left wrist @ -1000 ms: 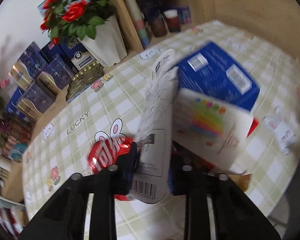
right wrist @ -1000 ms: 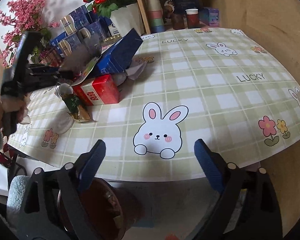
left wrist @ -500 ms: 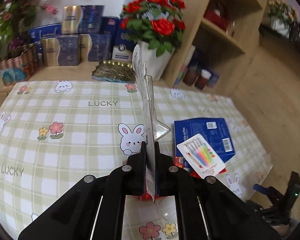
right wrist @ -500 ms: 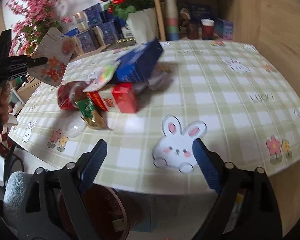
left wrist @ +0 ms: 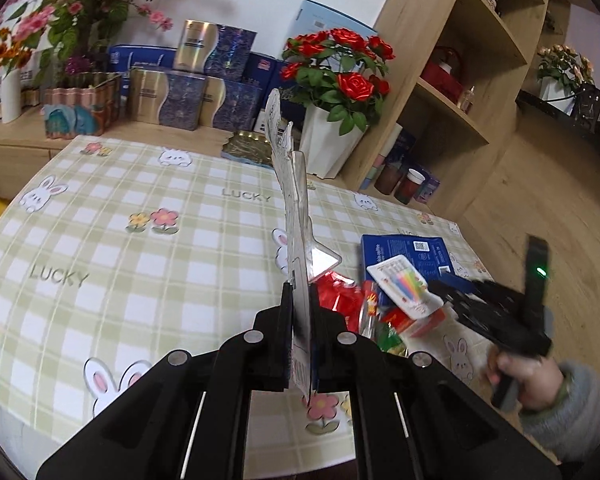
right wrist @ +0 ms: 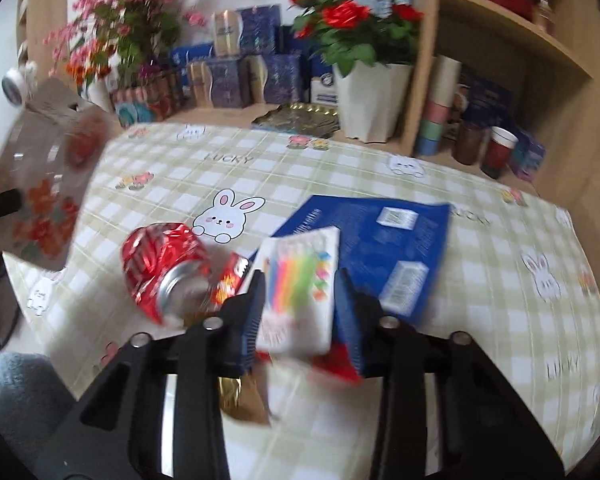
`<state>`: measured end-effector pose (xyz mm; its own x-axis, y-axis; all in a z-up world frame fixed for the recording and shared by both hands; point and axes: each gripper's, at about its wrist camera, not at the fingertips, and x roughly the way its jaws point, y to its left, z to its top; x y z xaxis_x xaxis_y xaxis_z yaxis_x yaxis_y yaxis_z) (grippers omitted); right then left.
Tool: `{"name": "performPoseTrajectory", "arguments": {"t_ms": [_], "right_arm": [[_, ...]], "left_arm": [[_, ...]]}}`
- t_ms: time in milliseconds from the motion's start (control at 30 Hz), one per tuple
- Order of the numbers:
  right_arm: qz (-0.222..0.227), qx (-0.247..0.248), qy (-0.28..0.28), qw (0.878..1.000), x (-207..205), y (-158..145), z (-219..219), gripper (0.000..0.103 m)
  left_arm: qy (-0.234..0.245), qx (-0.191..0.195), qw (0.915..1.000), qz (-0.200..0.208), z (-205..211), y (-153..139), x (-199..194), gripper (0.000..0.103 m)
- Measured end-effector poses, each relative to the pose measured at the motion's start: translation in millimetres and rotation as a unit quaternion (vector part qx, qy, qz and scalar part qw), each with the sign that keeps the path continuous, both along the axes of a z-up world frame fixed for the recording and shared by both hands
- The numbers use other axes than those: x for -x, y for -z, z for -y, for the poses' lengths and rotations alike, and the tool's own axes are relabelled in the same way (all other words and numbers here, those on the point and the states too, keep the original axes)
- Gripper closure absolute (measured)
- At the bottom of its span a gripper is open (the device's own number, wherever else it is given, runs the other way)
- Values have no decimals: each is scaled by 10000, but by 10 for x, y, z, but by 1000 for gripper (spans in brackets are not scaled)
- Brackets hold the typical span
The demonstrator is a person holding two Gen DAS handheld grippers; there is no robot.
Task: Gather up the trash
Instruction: 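Grasp the coloured pen blister pack with the right gripper, then carry the pen pack over the bin and open the right gripper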
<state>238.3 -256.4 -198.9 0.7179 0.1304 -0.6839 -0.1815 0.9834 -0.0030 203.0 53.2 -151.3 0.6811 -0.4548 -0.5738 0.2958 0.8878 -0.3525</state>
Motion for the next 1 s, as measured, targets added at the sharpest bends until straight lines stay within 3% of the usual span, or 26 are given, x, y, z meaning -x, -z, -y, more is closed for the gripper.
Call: {"name": "performPoseTrajectory", "arguments": {"t_ms": [300, 667, 1000], "right_arm": [[-363, 681, 277, 9966, -388, 257, -276, 67], [-512, 1381, 355, 9885, -491, 268, -436, 67], [-656, 1409, 424, 9869, -553, 256, -464, 68]], "left_arm": [[-16, 185, 9997, -154, -226, 192, 145, 96], [94, 327, 9991, -245, -195, 288, 241, 96], [224, 384, 9986, -282, -131, 278, 268, 96]]}}
